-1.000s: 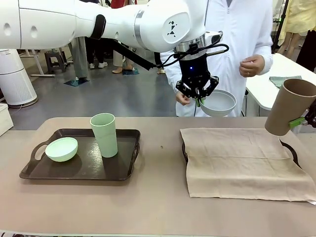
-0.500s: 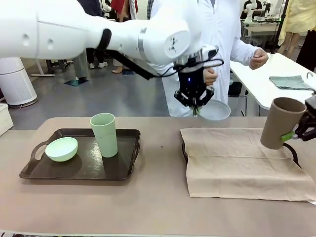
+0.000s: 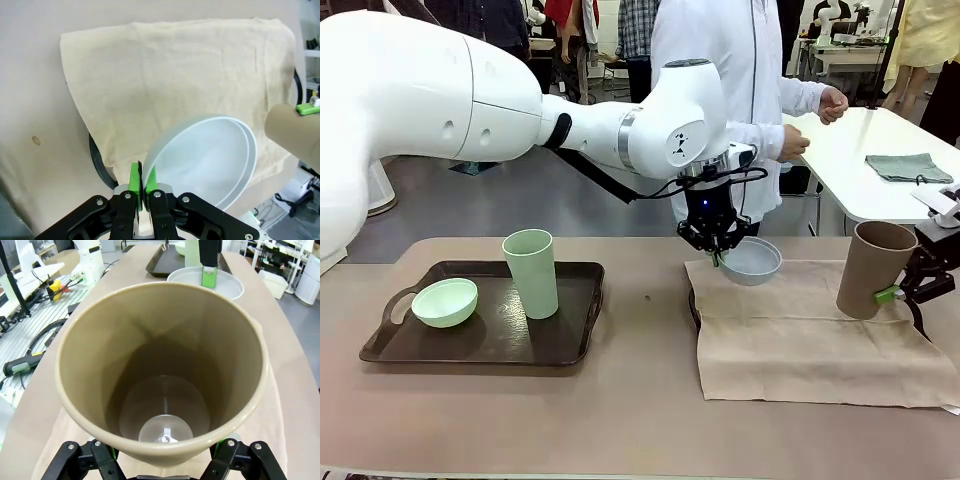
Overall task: Set up a tray with a mat and arrange the tableware.
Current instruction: Place the Picnic Bowl and Reusable plastic cup back onto the Handle tray in front of the human's position.
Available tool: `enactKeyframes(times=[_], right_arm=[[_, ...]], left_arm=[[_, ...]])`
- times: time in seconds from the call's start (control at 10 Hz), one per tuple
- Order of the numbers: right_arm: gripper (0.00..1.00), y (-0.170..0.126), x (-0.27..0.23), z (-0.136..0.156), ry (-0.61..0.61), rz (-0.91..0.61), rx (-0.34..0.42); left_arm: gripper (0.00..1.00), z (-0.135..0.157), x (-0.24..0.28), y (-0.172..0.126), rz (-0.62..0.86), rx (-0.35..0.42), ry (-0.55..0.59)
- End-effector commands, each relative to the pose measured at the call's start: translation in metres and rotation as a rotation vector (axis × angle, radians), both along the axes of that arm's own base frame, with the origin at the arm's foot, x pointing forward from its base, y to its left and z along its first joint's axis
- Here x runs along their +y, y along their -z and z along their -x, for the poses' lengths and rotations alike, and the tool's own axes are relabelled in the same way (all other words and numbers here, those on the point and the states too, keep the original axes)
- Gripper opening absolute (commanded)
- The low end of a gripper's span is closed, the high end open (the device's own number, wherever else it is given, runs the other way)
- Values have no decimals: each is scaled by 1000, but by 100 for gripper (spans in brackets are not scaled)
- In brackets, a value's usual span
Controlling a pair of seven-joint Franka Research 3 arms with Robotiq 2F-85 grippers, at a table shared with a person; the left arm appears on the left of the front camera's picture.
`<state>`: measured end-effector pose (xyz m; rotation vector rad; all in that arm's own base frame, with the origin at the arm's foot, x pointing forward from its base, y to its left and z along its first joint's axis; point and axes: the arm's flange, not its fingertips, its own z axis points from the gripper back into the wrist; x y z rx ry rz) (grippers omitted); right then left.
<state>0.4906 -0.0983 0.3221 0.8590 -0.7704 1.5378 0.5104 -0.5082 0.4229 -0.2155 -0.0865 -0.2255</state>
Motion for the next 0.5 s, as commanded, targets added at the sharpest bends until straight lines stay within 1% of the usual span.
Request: enactKeyframes(times=[0.0, 0.1, 0.2, 0.4], right_arm=[[81, 5, 1, -4, -17, 1, 2], [81, 13, 4, -7, -31, -21, -2], [81, 21, 6, -8, -54, -37, -1], [81, 28, 8, -10, -68, -49, -17]], left_arm=[[4, -1, 1, 5, -3, 7, -2], [4, -2, -2, 9, 12, 10, 12], [4, -4, -9, 15, 24, -21, 36], [4, -11, -23, 34, 12, -17, 76]])
